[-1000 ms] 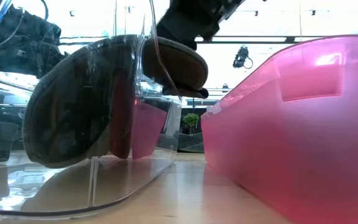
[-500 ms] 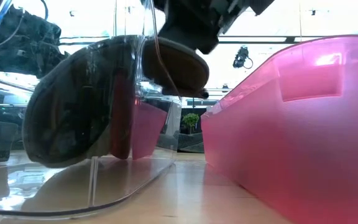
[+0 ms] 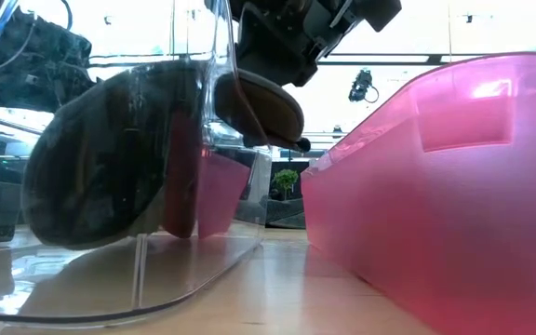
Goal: Pick & Place hat
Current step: Put the top right black cap into the transparent bin
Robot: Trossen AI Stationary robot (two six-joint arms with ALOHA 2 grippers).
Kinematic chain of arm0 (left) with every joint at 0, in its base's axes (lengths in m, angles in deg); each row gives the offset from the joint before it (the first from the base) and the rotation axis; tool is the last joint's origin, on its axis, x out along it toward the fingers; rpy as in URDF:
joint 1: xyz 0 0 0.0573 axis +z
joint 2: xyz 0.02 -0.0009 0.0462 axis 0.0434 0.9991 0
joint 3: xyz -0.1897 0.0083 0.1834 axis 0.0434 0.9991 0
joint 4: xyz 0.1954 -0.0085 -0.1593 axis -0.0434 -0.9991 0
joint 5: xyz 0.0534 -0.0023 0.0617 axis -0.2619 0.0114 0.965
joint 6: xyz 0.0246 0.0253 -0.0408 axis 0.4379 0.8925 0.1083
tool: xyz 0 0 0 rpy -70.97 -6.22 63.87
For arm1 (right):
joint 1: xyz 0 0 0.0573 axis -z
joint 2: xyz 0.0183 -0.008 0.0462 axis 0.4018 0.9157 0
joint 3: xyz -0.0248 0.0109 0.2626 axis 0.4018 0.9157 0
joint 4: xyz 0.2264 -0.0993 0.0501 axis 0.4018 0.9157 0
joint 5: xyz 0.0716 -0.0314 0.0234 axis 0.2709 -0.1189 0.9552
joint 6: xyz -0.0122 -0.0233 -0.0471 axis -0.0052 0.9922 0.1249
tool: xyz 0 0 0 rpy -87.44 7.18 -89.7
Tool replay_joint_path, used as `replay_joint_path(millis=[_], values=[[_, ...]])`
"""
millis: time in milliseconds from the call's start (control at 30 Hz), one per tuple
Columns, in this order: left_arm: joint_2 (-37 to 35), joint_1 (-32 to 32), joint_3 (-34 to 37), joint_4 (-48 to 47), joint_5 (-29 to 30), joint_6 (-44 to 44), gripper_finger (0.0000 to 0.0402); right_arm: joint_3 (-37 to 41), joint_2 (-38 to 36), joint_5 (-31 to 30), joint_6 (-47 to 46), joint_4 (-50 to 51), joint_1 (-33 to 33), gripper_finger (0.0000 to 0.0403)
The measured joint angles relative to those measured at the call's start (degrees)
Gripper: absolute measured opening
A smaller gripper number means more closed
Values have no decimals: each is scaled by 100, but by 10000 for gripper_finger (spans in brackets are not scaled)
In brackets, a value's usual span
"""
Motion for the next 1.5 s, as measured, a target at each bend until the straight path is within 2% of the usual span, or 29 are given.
replay_joint_path(millis=[67,267,500,733,1067,1233,1500], values=[[0,-1,-1,0,0,1,115,0,0,83,-103,41,61,10],[0,-1,-1,0,0,1,115,1,-2,76,-236,2,122,5],[0,-1,0,0,0,1,115,2,-2,64,-175,-775,99,2],[0,-1,1,0,0,1,115,2,-2,85,412,-907,-23,1],[0,-1,-1,0,0,1,115,4,62,187,359,-1076,-16,0],[0,0,0,-4,0,0,115,7,347,224,340,-1388,16,0],[0,-1,0,-8,0,0,115,-2,790,1192,-551,-1219,353,0]])
